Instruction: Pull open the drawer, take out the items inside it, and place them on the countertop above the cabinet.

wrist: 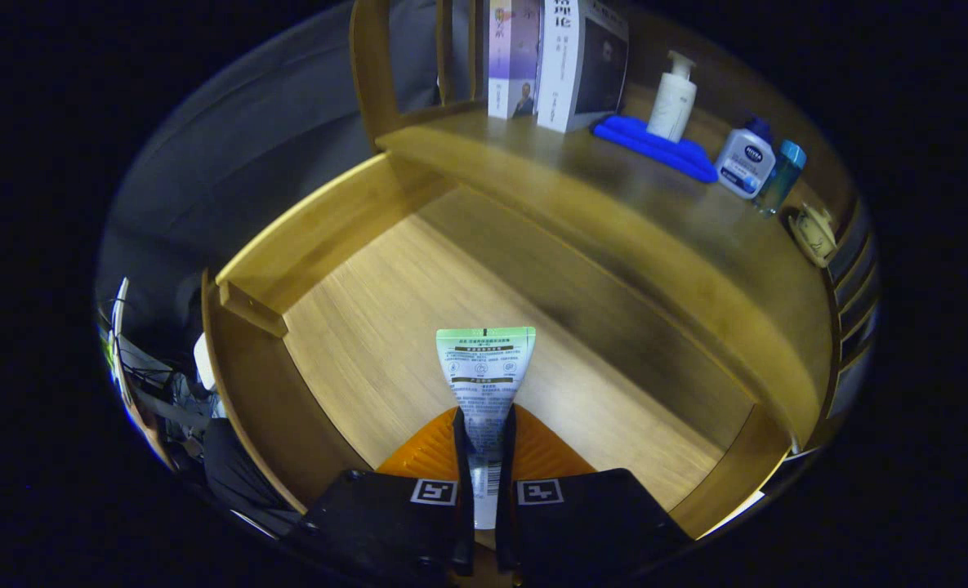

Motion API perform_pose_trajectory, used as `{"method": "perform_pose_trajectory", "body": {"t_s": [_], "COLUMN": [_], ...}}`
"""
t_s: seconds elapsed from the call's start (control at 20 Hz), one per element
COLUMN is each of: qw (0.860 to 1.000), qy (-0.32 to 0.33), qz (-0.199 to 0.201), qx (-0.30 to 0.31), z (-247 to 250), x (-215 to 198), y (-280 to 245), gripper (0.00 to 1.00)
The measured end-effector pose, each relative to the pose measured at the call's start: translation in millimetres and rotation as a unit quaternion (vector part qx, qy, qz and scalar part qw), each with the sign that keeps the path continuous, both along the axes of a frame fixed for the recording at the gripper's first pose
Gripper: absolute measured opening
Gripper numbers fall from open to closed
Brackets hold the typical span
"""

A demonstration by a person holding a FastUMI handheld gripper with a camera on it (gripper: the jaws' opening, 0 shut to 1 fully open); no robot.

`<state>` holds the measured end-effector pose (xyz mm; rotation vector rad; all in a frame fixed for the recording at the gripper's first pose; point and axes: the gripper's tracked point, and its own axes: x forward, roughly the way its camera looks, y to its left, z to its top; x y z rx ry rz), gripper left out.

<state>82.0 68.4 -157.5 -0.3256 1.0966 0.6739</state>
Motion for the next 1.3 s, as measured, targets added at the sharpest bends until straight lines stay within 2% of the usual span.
{"method": "perform_pose_trajectory", "body": {"t_s": [0.3,0.65,0.9,1.1,1.3], "qw": [0.997,0.987,0.969,0.955,0.945], "qy": [-0.046,-0.058,-0.050,-0.034,-0.016], "qz": [-0.039,-0.119,-0.208,-0.261,-0.296], "qx": [0.053,0.092,0.123,0.135,0.140], "z": [50,75,76,71,67], "x": [34,86,128,157,181], "y": [6,-2,-8,-8,-8], "gripper": [0.14,0.14,0.14,0.14,0.14]}}
